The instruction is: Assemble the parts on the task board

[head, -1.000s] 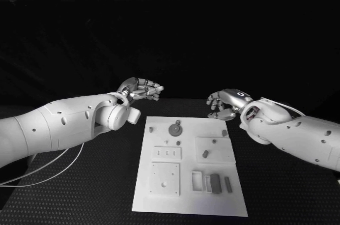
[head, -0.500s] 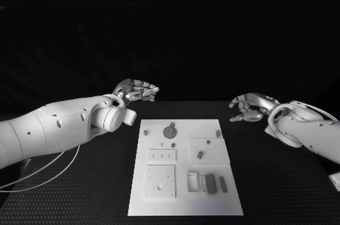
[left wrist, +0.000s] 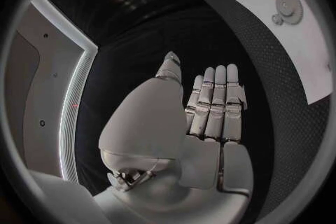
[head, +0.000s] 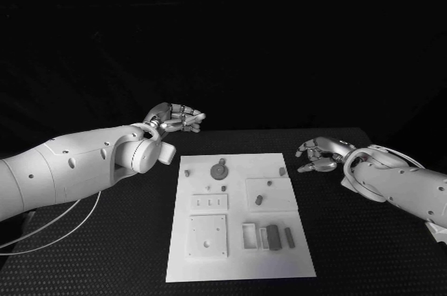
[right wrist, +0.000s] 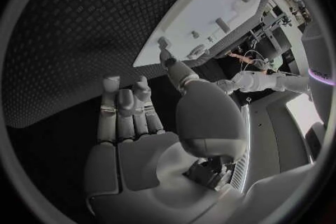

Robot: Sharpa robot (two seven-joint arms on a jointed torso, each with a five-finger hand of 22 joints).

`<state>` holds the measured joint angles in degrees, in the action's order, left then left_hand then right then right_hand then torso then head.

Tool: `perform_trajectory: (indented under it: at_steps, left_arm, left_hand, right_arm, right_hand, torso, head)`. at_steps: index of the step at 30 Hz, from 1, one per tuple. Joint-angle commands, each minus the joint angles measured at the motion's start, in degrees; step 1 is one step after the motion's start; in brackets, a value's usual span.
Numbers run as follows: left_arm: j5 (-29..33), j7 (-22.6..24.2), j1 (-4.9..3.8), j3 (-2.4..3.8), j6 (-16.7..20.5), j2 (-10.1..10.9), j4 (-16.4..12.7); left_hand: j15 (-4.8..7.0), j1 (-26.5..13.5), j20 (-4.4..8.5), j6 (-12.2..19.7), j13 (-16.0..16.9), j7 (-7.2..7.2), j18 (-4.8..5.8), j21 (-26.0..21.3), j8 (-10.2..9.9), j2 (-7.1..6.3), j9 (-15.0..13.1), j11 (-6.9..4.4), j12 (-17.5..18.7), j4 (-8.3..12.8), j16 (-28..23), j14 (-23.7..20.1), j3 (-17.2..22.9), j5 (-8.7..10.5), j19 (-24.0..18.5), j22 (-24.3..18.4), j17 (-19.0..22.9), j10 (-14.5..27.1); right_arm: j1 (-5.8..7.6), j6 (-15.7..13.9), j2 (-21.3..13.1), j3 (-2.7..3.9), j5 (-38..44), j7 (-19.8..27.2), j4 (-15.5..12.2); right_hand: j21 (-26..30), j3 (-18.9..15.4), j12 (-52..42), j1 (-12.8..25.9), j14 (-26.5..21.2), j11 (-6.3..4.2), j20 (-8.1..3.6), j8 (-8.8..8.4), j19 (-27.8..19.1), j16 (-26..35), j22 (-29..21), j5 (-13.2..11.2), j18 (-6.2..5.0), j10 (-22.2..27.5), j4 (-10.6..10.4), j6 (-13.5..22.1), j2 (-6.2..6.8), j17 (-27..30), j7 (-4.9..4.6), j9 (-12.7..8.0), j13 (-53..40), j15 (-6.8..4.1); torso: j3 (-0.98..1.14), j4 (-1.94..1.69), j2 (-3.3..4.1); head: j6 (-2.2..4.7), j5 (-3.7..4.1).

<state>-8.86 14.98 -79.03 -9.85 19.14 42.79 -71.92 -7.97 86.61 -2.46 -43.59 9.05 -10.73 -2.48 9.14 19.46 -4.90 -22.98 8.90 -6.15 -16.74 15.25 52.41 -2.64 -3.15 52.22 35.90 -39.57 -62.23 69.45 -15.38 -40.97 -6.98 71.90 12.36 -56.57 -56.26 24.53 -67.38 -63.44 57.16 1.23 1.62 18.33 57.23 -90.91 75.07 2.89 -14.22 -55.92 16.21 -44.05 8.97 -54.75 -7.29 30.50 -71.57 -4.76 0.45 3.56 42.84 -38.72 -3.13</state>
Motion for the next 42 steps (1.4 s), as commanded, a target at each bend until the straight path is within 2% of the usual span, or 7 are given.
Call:
perform_trajectory:
  at_steps: [1, 8, 14, 16, 21, 29, 42]
  left_arm:
    - [0.36, 0.79, 0.02, 0.04, -1.1, -0.19, -0.26]
    - [0.37, 0.67, 0.15, 0.04, -1.32, -0.29, -0.49]
    - [0.37, 0.75, 0.16, 0.04, -1.34, -0.35, -0.92]
    - [0.37, 0.73, 0.16, 0.04, -1.33, -0.34, -0.98]
    - [0.37, 0.76, 0.16, 0.04, -1.31, -0.36, -1.07]
    - [0.37, 0.7, 0.14, 0.05, -1.2, -0.11, -1.56]
    - [0.37, 0.54, 0.12, 0.06, -1.28, -0.02, -1.83]
  left_hand:
    - [-0.13, -0.13, 0.12, -0.07, -0.06, -0.06, -1.14, -0.27, -0.05, 0.06, 0.09, 0.03, 0.27, 0.03, 0.22, -0.02, 0.02, 0.18, 0.45, 0.05, 0.06, 0.33]
    - [-0.12, -0.13, 0.12, -0.01, -0.09, -0.05, -1.14, -0.29, -0.08, 0.09, 0.11, 0.09, 0.36, 0.03, 0.23, -0.02, -0.01, 0.18, 0.45, 0.06, 0.07, 0.46]
    - [-0.13, -0.14, 0.12, 0.02, -0.11, -0.05, -1.14, -0.3, -0.11, 0.1, 0.12, 0.15, 0.45, 0.03, 0.23, -0.04, -0.04, 0.17, 0.45, 0.07, 0.08, 0.57]
    - [-0.13, -0.14, 0.12, 0.03, -0.12, -0.05, -1.14, -0.31, -0.11, 0.12, 0.13, 0.16, 0.47, 0.03, 0.23, -0.04, -0.04, 0.17, 0.45, 0.07, 0.08, 0.6]
    - [-0.13, -0.14, 0.12, 0.03, -0.12, -0.05, -1.14, -0.31, -0.12, 0.13, 0.13, 0.18, 0.49, 0.03, 0.24, -0.04, -0.04, 0.17, 0.45, 0.08, 0.08, 0.63]
    - [-0.13, -0.11, 0.12, 0.03, -0.13, -0.05, -1.14, -0.32, -0.12, 0.14, 0.14, 0.2, 0.53, 0.04, 0.24, -0.04, -0.05, 0.17, 0.45, 0.08, 0.09, 0.67]
    - [-0.13, -0.1, 0.12, 0.04, -0.13, -0.06, -1.14, -0.34, -0.13, 0.14, 0.15, 0.22, 0.56, 0.03, 0.24, -0.05, -0.06, 0.17, 0.44, 0.09, 0.1, 0.7]
  right_arm:
    - [-0.34, 0.37, 0.67, 0.04, -0.02, 1.99, 0.51]
    - [-0.65, -0.14, 1.9, 0.04, 1.26, 0.84, 1.63]
    - [-1.21, -0.1, 3.16, 0.04, 1.17, 1.21, 2.54]
    - [-1.45, 0.14, 3.54, 0.04, 1.16, 1.29, 2.7]
    - [-2.07, 0.53, 4.32, 0.01, 1.54, 1.26, 3.18]
    - [-2.6, 0.43, 5.17, -0.02, 1.93, 1.41, 3.7]
    - [-2.75, 0.73, 6.15, -0.04, 1.91, 1.7, 4.39]
  right_hand:
    - [-0.3, -0.05, -0.24, -0.46, 0.24, -0.32, -0.4, 0.14, -0.13, -0.31, 1.15, 0.01, -0.78, -0.27, 0.34, -0.33, -0.33, 0.11, 0.24, 0.03, 0.17, -0.05]
    - [-0.41, -0.21, -0.46, 0.06, 0.17, -0.39, -0.41, 0.21, -0.3, -0.24, 1.05, 0.02, -0.78, -0.09, 0.28, -0.88, -0.77, 0.43, 0.28, 0.07, 0.92, -0.19]
    - [-0.36, -0.16, -0.5, 0.15, 0.1, -0.44, -0.42, 0.15, -0.43, -0.11, 0.98, 0.02, -0.78, 0.03, 0.31, -1.03, -1.11, 0.67, 0.34, 0.04, 1.38, -0.23]
    - [-0.32, -0.13, -0.51, 0.15, 0.07, -0.46, -0.41, 0.13, -0.5, -0.05, 0.95, 0.02, -0.78, 0.09, 0.31, -1.1, -1.3, 0.76, 0.37, 0.03, 1.57, -0.25]
    - [-0.18, -0.11, -0.53, 0.36, -0.06, -0.52, -0.35, 0.3, -0.73, 0.16, 0.88, 0.02, -0.78, 0.32, 0.31, -1.8, -1.94, 1.09, 0.43, 0.09, 2.22, -0.32]
    - [-0.09, 0.05, -0.82, 0.15, -0.09, -0.54, -0.31, 0.57, -0.85, 0.24, 0.84, 0.02, -0.78, 0.51, 0.38, -3.14, -2.97, 1.51, 0.44, 0.13, 3.15, -0.37]
    - [-0.07, 0.34, -1.48, -0.31, -0.24, -0.56, -0.18, 0.68, -1.09, 0.12, 0.89, 0.02, -0.78, 0.89, 0.39, -4.82, -5.77, 1.96, 0.45, 0.02, 4.37, -0.39]
  torso:
    - [0.08, -0.1, 0.08]
    - [0.01, -0.14, 0.03]
    - [-0.16, -0.16, 0.04]
    - [-0.09, -0.1, 0.03]
    - [-0.08, -0.19, 0.06]
    - [-0.04, -0.08, 0.08]
    - [0.03, -0.1, -0.02]
  head:
    - [-0.38, 0.34]
    - [-0.87, 0.24]
    - [-1.28, 0.14]
    - [-1.34, 0.1]
    - [-1.59, 0.17]
    - [-2.11, 0.09]
    - [-2.52, -0.13]
